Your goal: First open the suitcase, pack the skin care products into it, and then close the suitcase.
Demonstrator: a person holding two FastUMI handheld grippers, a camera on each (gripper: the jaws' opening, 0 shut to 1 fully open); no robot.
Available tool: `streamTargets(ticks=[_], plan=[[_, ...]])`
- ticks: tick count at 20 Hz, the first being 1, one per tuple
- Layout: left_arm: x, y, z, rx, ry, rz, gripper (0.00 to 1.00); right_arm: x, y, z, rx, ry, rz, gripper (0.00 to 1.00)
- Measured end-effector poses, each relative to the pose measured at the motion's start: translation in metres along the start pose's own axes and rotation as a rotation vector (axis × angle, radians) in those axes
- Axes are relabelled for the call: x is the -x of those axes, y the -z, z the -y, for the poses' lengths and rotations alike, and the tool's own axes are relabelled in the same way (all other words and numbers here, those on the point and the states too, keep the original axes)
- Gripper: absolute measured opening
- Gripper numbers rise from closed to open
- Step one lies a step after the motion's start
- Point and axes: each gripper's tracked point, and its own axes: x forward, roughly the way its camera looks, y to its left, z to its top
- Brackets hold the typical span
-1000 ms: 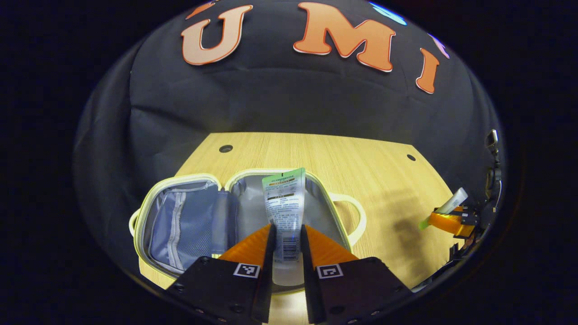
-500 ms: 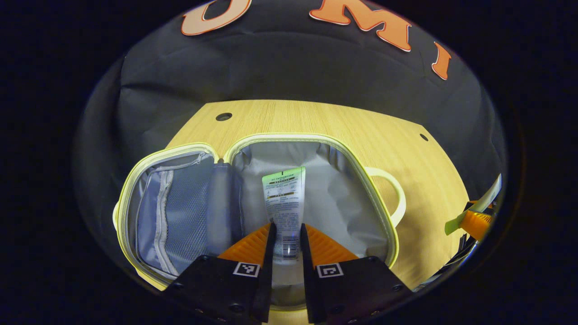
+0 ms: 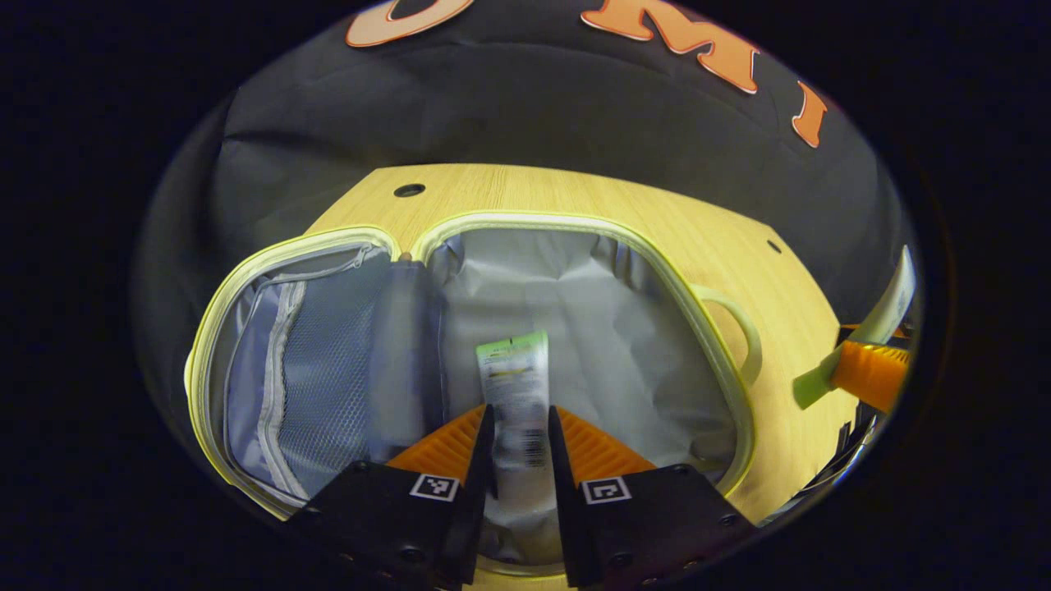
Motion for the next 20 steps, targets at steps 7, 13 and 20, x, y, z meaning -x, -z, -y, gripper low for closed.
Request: streamTargets(ticks=[7, 13, 20], plan=[[0.063, -0.047, -0.041, 0.046, -0.030, 0.241, 0.84, -0.044, 0.008, -0.030, 0.047, -0.042, -0.107, 0.33], [0.167, -0.065, -0.150, 0.090, -0.232, 0.368, 0.87, -0.083, 0.032, -0.042, 0.005, -0.033, -0.251, 0.34], [0.202, -0.024, -0.279, 0.317, -0.371, 0.316, 0.92, -0.094, 0.028, -0.030, -0.039, 0.029, -0.249, 0.45]])
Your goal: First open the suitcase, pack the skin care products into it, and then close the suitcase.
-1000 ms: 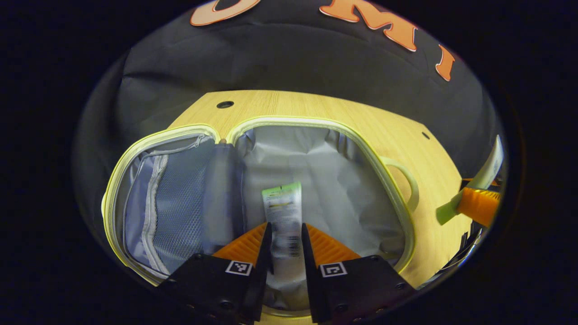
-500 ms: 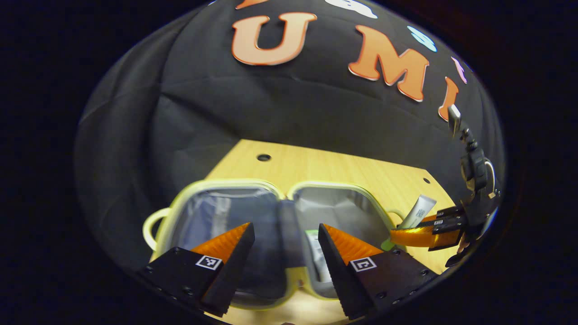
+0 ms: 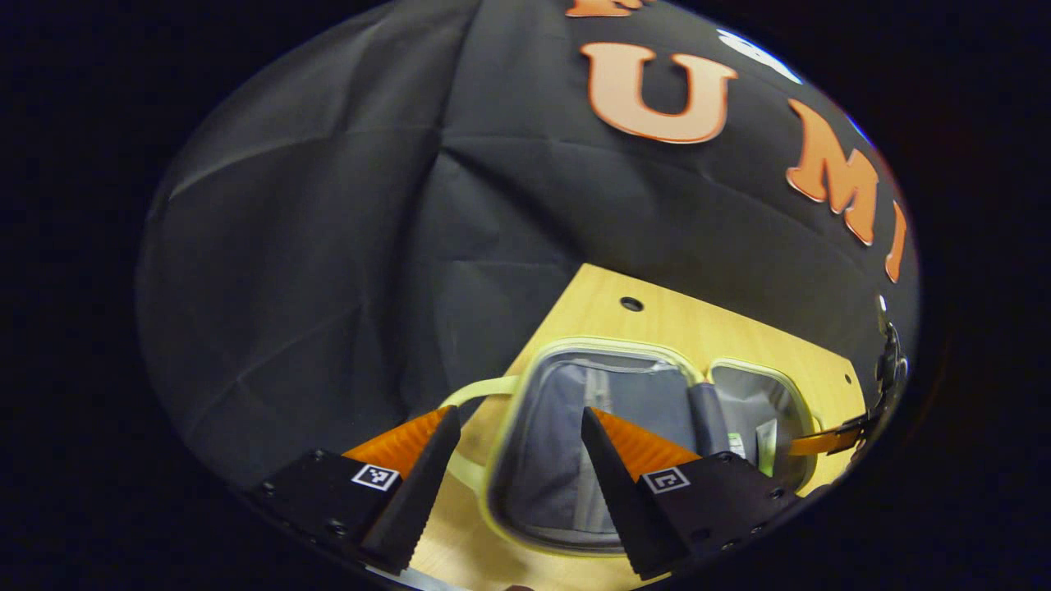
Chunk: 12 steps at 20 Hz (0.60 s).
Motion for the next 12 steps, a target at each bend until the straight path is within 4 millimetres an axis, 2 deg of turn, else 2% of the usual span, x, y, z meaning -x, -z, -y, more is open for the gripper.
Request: streamTargets(ticks=[1, 2, 5, 6, 7, 8, 12], plan=[[-0.007, -0.002, -0.012, 0.028, -0.013, -0.002, 0.92, 0.004, -0.003, 0.003, 0.001, 0.009, 0.014, 0.39], [-0.014, -0.004, -0.022, 0.046, -0.026, -0.005, 0.92, 0.008, -0.006, 0.004, 0.006, 0.010, 0.030, 0.50], [-0.029, -0.005, -0.044, 0.091, -0.054, -0.016, 0.92, 0.028, -0.015, 0.011, 0.028, 0.030, 0.091, 0.62], [-0.033, -0.006, -0.050, 0.100, -0.061, -0.019, 0.92, 0.036, -0.019, 0.013, 0.034, 0.036, 0.116, 0.58], [-0.037, -0.003, -0.057, 0.113, -0.073, -0.024, 0.92, 0.044, -0.023, 0.016, 0.037, 0.043, 0.140, 0.68], [-0.044, -0.001, -0.061, 0.125, -0.075, -0.038, 0.92, 0.052, -0.026, 0.019, 0.037, 0.048, 0.162, 0.70], [-0.066, 0.028, -0.070, 0.221, -0.042, -0.173, 0.92, 0.087, -0.038, 0.034, 0.035, 0.076, 0.241, 0.76]])
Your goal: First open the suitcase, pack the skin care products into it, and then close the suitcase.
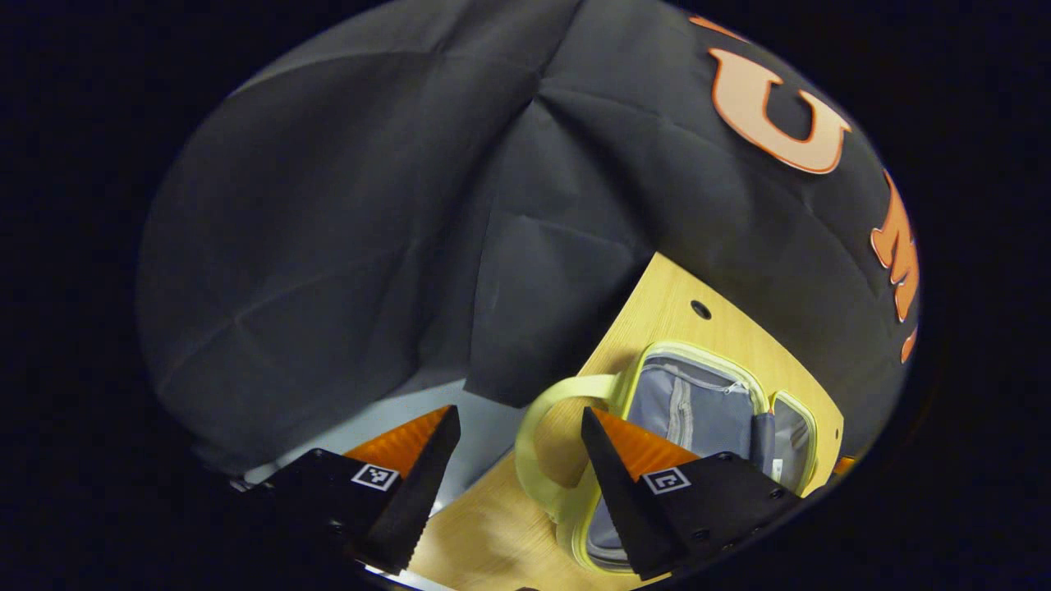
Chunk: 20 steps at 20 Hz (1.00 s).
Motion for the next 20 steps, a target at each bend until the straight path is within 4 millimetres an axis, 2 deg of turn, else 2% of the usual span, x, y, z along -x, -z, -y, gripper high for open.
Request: streamTargets(ticks=[2, 3, 4, 7, 8, 11, 13, 16, 19, 20], plan=[[-0.018, 0.012, -0.003, -0.008, 0.003, -0.066, 0.92, 0.016, -0.007, 0.002, -0.008, -0.021, 0.039, 0.78], [-0.026, 0.019, -0.004, -0.020, -0.005, -0.098, 0.96, 0.022, -0.010, -0.002, -0.017, -0.049, 0.065, 0.80], [-0.034, 0.023, -0.003, -0.029, -0.002, -0.119, 0.92, 0.029, -0.012, 0.000, -0.021, -0.052, 0.084, 0.81], [-0.052, 0.031, -0.005, -0.048, 0.008, -0.169, 0.92, 0.053, -0.026, 0.010, 0.018, -0.028, 0.167, 0.88], [-0.054, 0.031, -0.007, -0.051, 0.008, -0.181, 0.82, 0.060, -0.032, 0.014, 0.034, -0.006, 0.197, 0.89], [-0.060, 0.032, -0.004, -0.004, 0.051, -0.206, 0.81, 0.080, -0.045, 0.027, 0.043, 0.036, 0.259, 0.91], [-0.066, 0.036, 0.008, 0.008, 0.075, -0.207, 0.57, 0.089, -0.051, 0.029, 0.006, 0.021, 0.282, 0.92], [-0.058, 0.027, 0.014, -0.060, 0.073, -0.189, 0.21, 0.096, -0.059, 0.046, -0.019, 0.039, 0.310, 0.92], [-0.038, -0.002, 0.027, -0.111, 0.124, -0.095, 0.19, 0.097, -0.055, 0.063, 0.004, 0.081, 0.298, 0.93], [-0.021, -0.003, 0.026, -0.116, 0.115, -0.084, 0.14, 0.098, -0.058, 0.064, 0.005, 0.082, 0.307, 0.93]])
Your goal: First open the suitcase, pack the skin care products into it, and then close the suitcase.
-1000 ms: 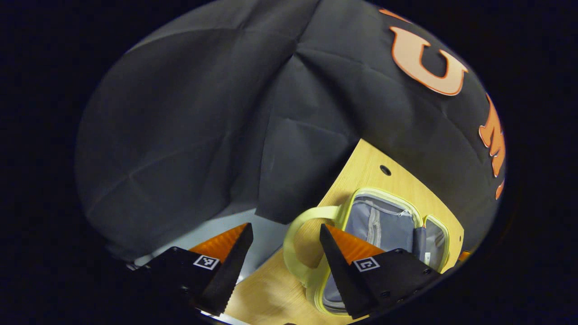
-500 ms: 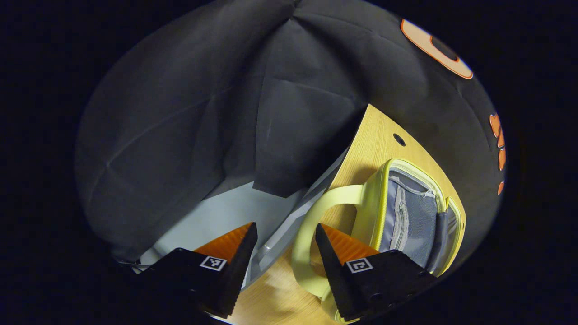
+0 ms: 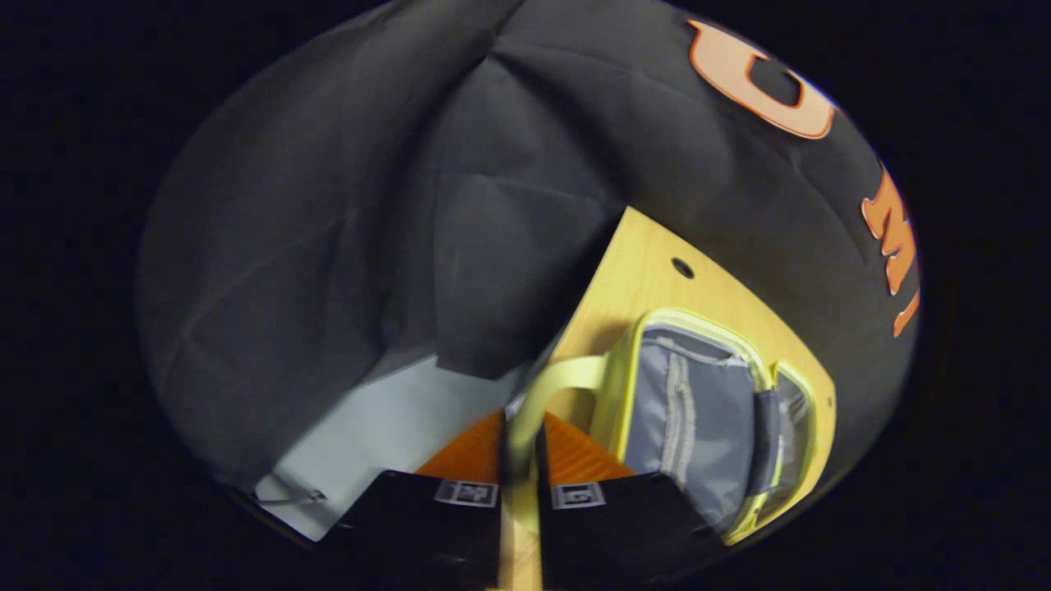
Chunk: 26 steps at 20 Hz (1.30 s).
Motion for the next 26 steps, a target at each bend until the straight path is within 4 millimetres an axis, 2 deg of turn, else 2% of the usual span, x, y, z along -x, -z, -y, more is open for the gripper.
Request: streamTargets(ticks=[1, 3, 5, 9, 13, 15, 18, 22, 26], plan=[[0.007, -0.006, 0.006, -0.014, 0.005, 0.023, 0.09, 0.000, -0.003, -0.002, -0.003, -0.006, 0.012, 0.93], [0.023, -0.019, 0.016, -0.062, 0.017, 0.080, 0.09, 0.004, -0.008, -0.001, -0.001, -0.013, 0.033, 0.93], [0.042, -0.035, 0.029, -0.091, 0.034, 0.156, 0.09, 0.005, -0.014, 0.005, 0.012, -0.009, 0.054, 0.93], [0.081, -0.061, 0.053, -0.033, 0.090, 0.269, 0.09, 0.007, -0.011, 0.025, 0.025, 0.030, 0.059, 0.94], [0.115, -0.075, 0.096, -0.091, 0.121, 0.350, 0.08, 0.014, -0.020, 0.042, 0.050, 0.042, 0.112, 0.94], [0.138, -0.082, 0.125, -0.084, 0.152, 0.395, 0.08, 0.020, -0.022, 0.052, 0.051, 0.044, 0.122, 0.94], [0.169, -0.080, 0.178, -0.111, 0.204, 0.451, 0.08, 0.028, -0.027, 0.066, 0.048, 0.036, 0.148, 0.94], [0.201, -0.069, 0.235, -0.162, 0.246, 0.505, 0.08, 0.042, -0.027, 0.095, 0.053, 0.046, 0.169, 0.94], [0.214, -0.051, 0.291, -0.189, 0.294, 0.515, 0.09, 0.055, -0.019, 0.124, 0.037, 0.051, 0.164, 0.94]])
